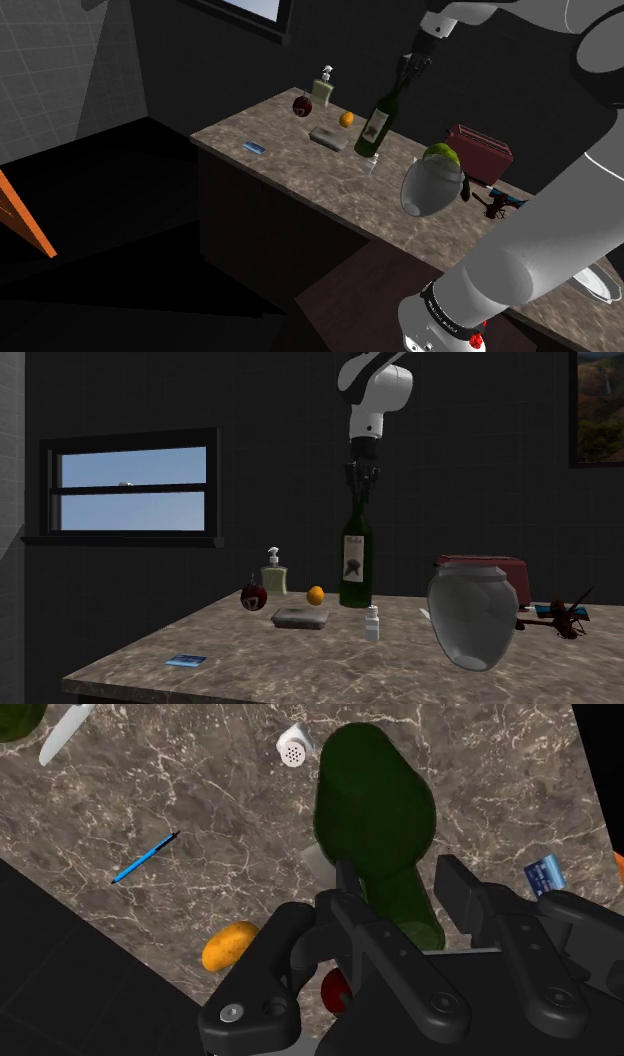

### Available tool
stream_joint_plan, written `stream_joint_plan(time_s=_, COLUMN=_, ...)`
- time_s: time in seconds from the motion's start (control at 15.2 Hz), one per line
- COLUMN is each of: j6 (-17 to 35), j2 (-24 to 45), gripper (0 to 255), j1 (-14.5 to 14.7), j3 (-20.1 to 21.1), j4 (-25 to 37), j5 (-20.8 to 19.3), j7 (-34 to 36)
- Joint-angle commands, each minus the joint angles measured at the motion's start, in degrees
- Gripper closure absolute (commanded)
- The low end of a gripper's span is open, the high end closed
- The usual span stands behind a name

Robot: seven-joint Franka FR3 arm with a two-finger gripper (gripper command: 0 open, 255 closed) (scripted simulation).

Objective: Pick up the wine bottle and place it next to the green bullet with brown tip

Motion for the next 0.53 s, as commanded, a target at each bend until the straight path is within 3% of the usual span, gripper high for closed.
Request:
stream_joint_plan(time_s=0.0, j6=0.29, j2=-2.00, gripper=255, j1=-1.09, j3=-1.07, j4=-2.17, j5=-0.44, j7=-2.18)
stream_joint_plan(time_s=0.46, j6=0.60, j2=-5.69, gripper=255, j1=-5.14, j3=-5.55, j4=-5.95, j5=-1.15, j7=-10.58)
